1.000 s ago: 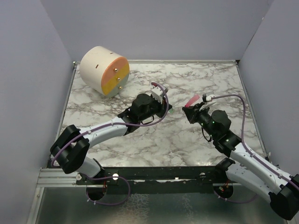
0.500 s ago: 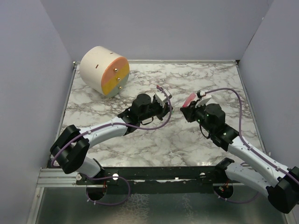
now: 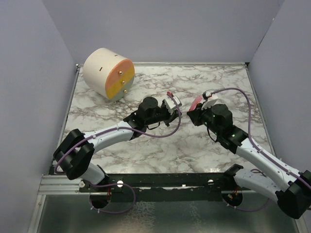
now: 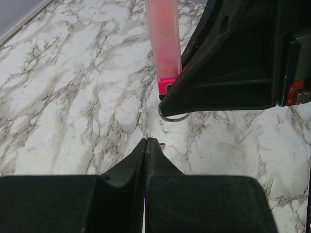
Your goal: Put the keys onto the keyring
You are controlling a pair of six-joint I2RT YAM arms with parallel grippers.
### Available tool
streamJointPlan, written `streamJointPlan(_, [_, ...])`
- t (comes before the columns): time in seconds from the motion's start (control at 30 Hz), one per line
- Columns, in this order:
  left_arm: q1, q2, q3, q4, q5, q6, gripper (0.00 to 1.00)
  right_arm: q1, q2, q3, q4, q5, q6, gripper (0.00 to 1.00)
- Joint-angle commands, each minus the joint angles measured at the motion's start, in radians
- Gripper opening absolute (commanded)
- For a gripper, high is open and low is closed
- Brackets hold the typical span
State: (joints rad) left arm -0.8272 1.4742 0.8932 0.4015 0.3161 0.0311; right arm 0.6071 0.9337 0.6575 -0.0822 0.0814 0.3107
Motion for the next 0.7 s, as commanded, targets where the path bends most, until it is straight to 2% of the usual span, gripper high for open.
streamJointPlan(0.0, [-0.018,0.027,0.044,0.013,0.060,0.051,0.00,0.002,0.018,0.044,-0.042,-0.030,0.010,0.01])
streamJointPlan(0.37, [-0.056,0.045,0.052,0.010,0.051,0.125,0.00,0.002,0.019,0.060,-0.076,-0.032,0.012,0.01])
streamJointPlan(0.67, [-0.065,0.026,0.039,-0.001,-0.014,0.167,0.00,0.002,0.009,0.083,-0.125,-0.032,0.015,0.01])
